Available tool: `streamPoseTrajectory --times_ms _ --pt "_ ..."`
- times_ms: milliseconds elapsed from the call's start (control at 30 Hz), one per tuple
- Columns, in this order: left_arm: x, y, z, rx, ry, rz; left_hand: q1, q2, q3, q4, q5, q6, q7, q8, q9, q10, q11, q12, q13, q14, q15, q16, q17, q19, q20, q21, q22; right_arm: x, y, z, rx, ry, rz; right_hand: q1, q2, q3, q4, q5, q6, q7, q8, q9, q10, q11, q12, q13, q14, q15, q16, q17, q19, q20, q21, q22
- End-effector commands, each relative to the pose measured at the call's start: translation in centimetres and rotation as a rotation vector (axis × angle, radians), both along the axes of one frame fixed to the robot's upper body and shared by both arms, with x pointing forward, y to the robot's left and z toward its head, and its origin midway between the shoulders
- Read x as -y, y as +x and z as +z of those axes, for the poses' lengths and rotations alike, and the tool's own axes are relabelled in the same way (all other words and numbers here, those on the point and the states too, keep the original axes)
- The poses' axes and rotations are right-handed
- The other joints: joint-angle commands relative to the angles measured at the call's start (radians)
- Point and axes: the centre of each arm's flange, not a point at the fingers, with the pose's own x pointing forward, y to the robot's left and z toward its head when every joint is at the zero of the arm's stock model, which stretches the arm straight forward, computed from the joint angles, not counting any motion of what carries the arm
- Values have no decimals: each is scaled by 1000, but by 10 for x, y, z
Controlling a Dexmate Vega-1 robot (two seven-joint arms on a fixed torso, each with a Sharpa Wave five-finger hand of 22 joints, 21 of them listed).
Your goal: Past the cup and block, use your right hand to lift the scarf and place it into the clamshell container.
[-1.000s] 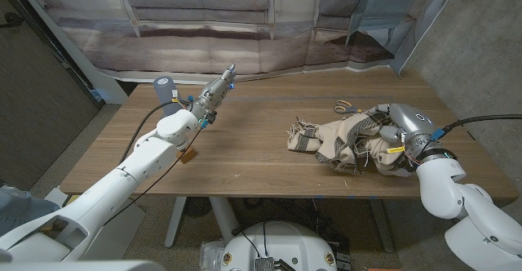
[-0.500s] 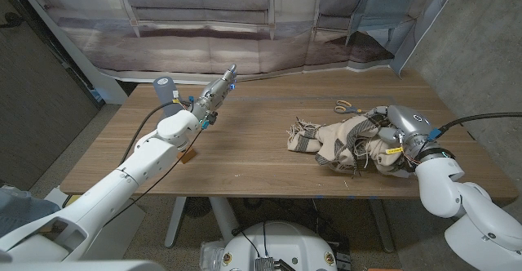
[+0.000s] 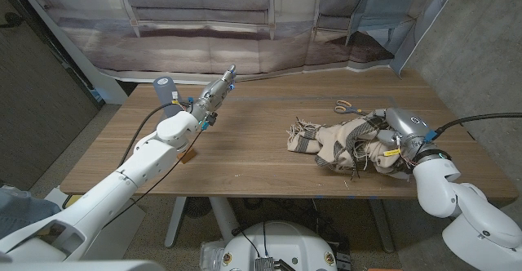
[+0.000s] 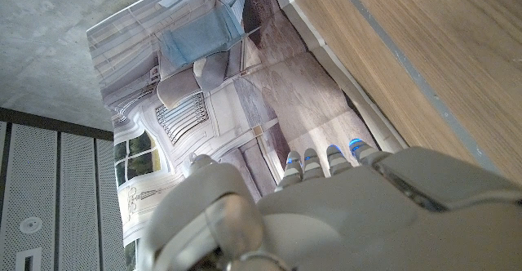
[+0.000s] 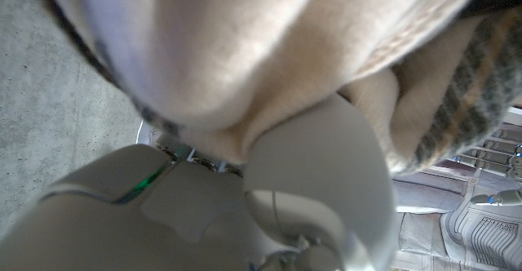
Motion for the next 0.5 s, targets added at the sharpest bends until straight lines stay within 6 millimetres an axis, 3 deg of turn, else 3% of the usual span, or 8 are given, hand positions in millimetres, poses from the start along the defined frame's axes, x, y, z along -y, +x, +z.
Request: streamPoseTrajectory --times_ms 33,500 --pt "-2 -3 -2 1 -2 1 14 1 -8 0 -3 -1 5 -2 5 -5 0 -2 4 -8 0 -3 2 -129 0 2 5 -5 10 -10 -22 -28 -3 74 81 10 3 10 11 1 2 2 3 -7 1 3 118 -147 3 2 -144 -119 8 1" --pt "-4 -6 -6 -4 -3 -2 17 3 -9 0 -3 0 5 -2 5 -5 0 -1 4 -8 1 -3 2 -129 1 2 6 -10 20 -18 -40 -44 -4 69 82 13 4 10 12 1 4 4 4 -9 0 3 119 -147 0 1 -149 -118 11 1"
